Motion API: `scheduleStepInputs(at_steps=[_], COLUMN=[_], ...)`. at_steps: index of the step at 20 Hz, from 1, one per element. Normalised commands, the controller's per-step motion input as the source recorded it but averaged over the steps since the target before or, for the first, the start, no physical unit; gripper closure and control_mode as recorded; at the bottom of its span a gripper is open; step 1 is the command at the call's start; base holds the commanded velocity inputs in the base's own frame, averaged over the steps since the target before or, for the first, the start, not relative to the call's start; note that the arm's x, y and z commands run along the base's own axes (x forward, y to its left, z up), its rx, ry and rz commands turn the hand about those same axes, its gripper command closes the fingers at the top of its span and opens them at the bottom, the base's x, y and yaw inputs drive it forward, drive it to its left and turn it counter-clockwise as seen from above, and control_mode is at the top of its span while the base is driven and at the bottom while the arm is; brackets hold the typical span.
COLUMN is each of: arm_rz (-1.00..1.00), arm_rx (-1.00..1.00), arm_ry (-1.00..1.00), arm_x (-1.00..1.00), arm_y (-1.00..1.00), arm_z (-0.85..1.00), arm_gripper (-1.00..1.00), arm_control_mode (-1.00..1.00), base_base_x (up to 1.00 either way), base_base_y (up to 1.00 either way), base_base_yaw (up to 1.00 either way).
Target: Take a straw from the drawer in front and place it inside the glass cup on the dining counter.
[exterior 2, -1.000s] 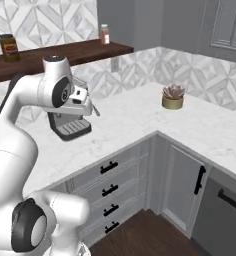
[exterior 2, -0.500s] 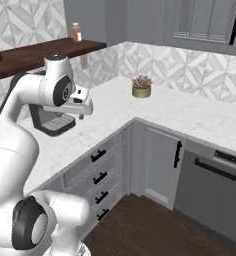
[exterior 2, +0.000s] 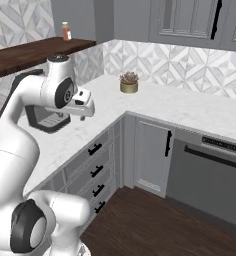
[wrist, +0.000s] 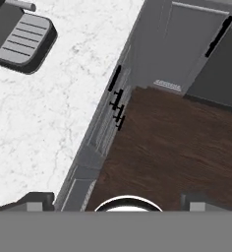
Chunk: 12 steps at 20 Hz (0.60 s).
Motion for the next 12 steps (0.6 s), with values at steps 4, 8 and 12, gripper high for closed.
scheduleStepInputs(at_steps=[4,8,12], arm_rz=[-0.12,-0.08,-0.06], arm_rx=[0.33,0.48,0.5], arm_ry=[0.0,0.0,-0.02], arm_x=[0.0,0.0,0.02], arm_y=[-0.26,-0.66,-0.84], arm_z=[0.0,-0.01,-0.2], arm_gripper=[-1.0,-1.0,-1.0], arm_control_mode=[-1.0,-1.0,-1.0], base_base_x=[0.0,0.0,0.0], base_base_y=[0.0,0.0,0.0], base_base_yaw=[0.0,0.0,0.0])
